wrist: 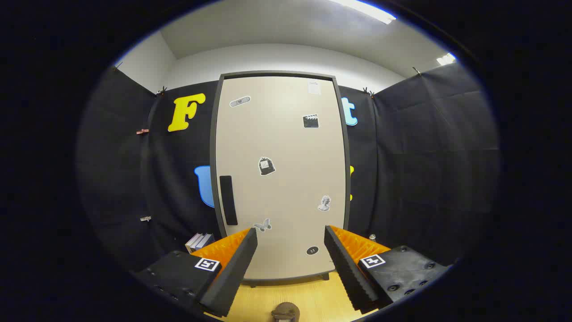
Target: Open the shoe cabinet door, grab the shoes and put them into the shoe cabinet, then close the shoe cabinet door.
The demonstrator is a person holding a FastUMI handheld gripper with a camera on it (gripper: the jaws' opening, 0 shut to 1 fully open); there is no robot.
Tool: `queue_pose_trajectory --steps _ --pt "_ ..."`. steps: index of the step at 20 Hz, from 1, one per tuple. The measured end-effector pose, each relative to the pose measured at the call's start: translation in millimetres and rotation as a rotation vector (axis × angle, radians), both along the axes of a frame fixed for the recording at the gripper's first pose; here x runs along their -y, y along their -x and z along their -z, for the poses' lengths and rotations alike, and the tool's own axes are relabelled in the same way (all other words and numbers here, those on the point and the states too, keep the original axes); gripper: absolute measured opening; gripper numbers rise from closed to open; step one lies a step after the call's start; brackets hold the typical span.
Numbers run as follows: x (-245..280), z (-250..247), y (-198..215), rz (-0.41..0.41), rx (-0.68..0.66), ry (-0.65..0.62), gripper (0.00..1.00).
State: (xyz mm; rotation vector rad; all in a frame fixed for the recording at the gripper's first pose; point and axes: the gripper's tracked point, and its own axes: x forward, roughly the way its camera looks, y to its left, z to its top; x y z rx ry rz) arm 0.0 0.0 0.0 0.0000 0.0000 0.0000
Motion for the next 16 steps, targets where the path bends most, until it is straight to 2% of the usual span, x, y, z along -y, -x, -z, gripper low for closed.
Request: queue_pose_trajectory --steps 16 --pt "-35 6 -22 -0.028 -0.024 0.026 0.98"
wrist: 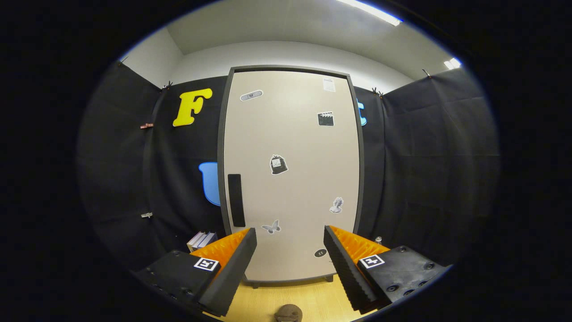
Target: Open the shoe cabinet door, grab the shoes and put them into the shoe cabinet, then close the shoe cabinet door.
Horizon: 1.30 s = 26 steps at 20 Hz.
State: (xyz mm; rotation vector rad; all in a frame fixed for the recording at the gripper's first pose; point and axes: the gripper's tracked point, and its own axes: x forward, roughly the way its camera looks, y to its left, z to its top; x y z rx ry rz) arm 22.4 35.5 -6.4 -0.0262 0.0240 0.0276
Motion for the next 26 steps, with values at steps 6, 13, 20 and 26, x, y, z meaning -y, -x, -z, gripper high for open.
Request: queue_pose_trajectory --steps 6,13,20,26 --pt "-34 9 -31 -0.046 -0.016 -0.015 0.98" --pt "-84 22 -87 -0.108 -0.045 -0.013 0.98" --pt "-112 25 -141 -0.102 -0.032 -0.025 0.98" --pt "-117 35 -176 -0.053 -0.046 -0.027 0.96"
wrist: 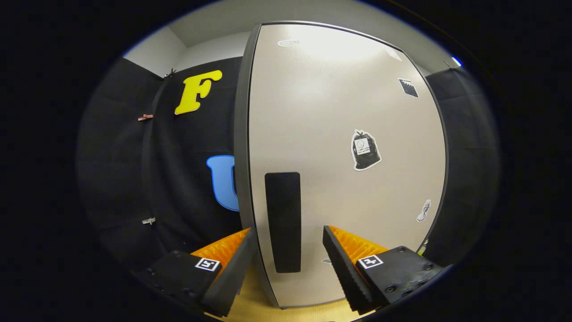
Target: Open the shoe cabinet door, grab the shoes and put them into the shoe cabinet, then close the shoe cabinet door.
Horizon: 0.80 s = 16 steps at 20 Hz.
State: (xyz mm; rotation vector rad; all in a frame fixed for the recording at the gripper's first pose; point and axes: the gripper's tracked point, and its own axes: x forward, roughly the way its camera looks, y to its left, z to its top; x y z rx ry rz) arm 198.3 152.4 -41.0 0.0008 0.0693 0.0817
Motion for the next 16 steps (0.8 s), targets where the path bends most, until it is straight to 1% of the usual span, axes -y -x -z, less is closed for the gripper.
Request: queue_pose_trajectory --steps 1,2,3,5,7,9,10,11,14,15,16 --pt "1.5 0.8 -2.6 0.012 -0.002 -0.002 0.92" --pt "1.0 1.6 -4.8 0.016 -0.004 -0.005 0.89" --pt "-0.6 0.7 -6.0 0.014 0.001 -0.005 0.81" --pt "-1.1 -3.9 -3.6 0.023 0.022 0.001 0.77" --pt "-1.2 -4.0 -5.2 0.036 0.023 0.005 0.42" --pt "-3.3 -0.9 -3.5 0.032 0.010 0.013 0.46" --pt "-1.8 -3.7 -4.6 0.041 0.019 0.021 0.46" --pt "-1.7 -0.8 -4.6 0.041 0.010 0.026 0.38" --pt "-1.7 -0.9 -4.6 0.040 0.004 0.022 0.35" --pt "-1.1 -1.3 -3.6 0.042 0.004 0.026 0.30" --pt "-1.7 -0.8 -3.1 0.044 0.002 0.027 0.30"
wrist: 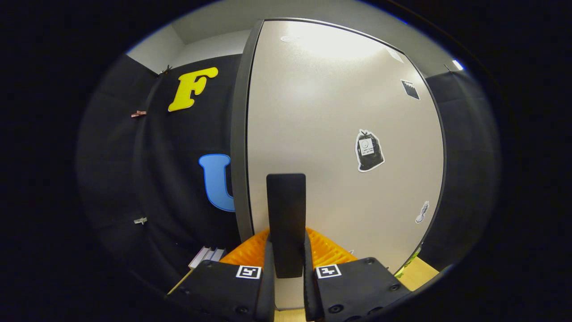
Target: Open the shoe cabinet door, grab the shoes and put them into the shoe cabinet, then close the shoe cabinet door.
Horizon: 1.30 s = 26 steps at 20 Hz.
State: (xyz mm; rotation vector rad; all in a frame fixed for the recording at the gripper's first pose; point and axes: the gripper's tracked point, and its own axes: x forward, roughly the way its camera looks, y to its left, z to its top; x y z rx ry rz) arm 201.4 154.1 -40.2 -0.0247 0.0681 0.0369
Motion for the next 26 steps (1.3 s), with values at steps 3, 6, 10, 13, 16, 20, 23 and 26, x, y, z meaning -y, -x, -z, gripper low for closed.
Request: queue_pose_trajectory --steps 3,6,10,13,16,20,23,26 --pt "1 0 3 -0.002 -0.002 0.006 0.30" --pt "1 -1 9 -0.019 -0.001 -0.004 0.30" --pt "6 -3 29 -0.037 -0.004 -0.015 0.29" --pt "13 -4 50 -0.049 -0.003 -0.019 0.29" --pt "22 -7 71 -0.066 0.001 -0.034 0.29" --pt "37 -8 94 -0.105 -0.010 -0.042 0.29" --pt "50 -12 107 -0.143 -0.020 -0.033 0.29" --pt "62 -16 124 -0.197 -0.028 -0.010 0.29"
